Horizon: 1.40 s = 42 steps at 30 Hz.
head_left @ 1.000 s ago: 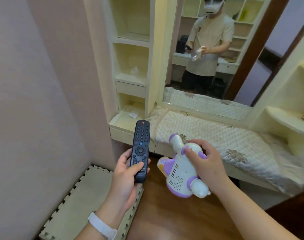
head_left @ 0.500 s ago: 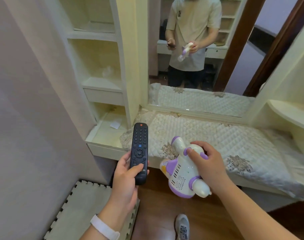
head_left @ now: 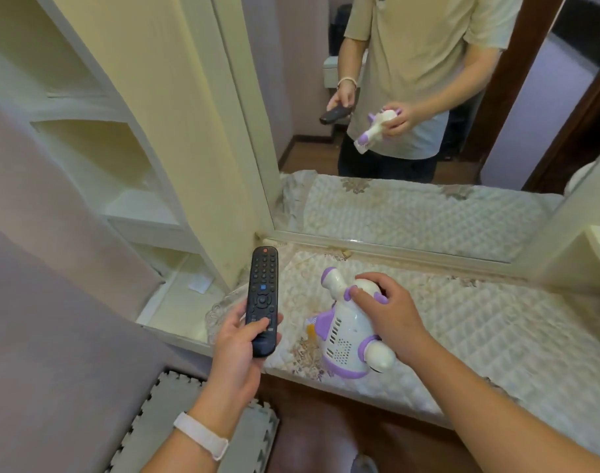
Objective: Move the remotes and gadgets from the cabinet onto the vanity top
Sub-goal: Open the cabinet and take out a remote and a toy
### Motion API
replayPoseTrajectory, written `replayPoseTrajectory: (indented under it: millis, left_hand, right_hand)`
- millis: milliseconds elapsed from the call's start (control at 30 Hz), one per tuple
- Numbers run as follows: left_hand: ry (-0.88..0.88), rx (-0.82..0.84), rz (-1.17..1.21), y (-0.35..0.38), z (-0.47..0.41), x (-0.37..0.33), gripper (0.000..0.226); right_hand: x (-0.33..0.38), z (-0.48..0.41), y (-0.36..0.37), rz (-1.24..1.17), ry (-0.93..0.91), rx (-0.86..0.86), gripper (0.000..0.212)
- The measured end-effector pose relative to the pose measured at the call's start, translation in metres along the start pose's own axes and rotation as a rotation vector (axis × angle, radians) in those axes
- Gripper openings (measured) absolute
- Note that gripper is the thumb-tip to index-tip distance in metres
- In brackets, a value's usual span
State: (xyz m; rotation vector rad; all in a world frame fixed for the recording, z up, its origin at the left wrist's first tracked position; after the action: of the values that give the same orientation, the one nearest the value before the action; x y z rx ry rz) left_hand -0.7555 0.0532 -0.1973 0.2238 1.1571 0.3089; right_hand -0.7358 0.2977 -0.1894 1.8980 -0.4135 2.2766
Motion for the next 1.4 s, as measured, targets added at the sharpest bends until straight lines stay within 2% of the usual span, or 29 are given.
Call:
replayPoseTrajectory:
  millis: [367, 533, 733, 900, 1033, 1233, 1333, 1400]
  left_hand:
    - [-0.137, -0.034, 0.034, -0.003, -0.102, 0.017, 0.047]
    - [-0.196, -0.052, -0.006, -0.019, -0.167, 0.03, 0.051]
    - [-0.22, -0.083, -0.106, -0.034, -0.239, 0.044, 0.045]
    - [-0.275, -0.039, -0.146, -0.038, -0.276, 0.058, 0.044]
    - [-0.321, -0.065, -0.165, -0.043, -0.299, 0.067, 0.043]
    - [-0.304, 0.044, -0.362, -0.039, -0.324, 0.078, 0.043]
    - [-0.192, 0.107, -0.613, -0.036, -0.329, 0.075, 0.039]
    - [-0.12, 0.14, -0.79, -0.034, -0.328, 0.07, 0.04]
  right_hand:
    - [-0.031, -0.1, 0.021, -0.009, 0.118, 0.032, 0.011]
    - [-0.045, -0.146, 0.045, 0.031, 0.19, 0.039, 0.012]
    - [-0.062, -0.204, 0.08, 0.115, 0.259, 0.073, 0.014]
    - [-0.076, -0.242, 0.106, 0.159, 0.288, 0.121, 0.014]
    - [-0.087, -0.267, 0.116, 0.16, 0.355, 0.139, 0.008]
    - [-0.102, -0.286, 0.111, 0.129, 0.482, 0.178, 0.011]
    - [-0.109, -0.289, 0.102, 0.12, 0.528, 0.169, 0.018]
    - [-0.109, -0.29, 0.096, 0.196, 0.504, 0.179, 0.026]
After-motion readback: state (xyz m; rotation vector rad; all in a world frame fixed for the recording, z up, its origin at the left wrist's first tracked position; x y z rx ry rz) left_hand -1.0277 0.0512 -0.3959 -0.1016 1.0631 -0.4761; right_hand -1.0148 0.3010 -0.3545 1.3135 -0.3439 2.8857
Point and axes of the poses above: each hand's wrist, its own z-axis away from the middle knuckle, its own y-axis out of the palm, x = y × z, the point moved 5 cm from there along -z, towards the middle knuckle, and after that the axes turned 2 degrees about x, right-handed, at the moved point
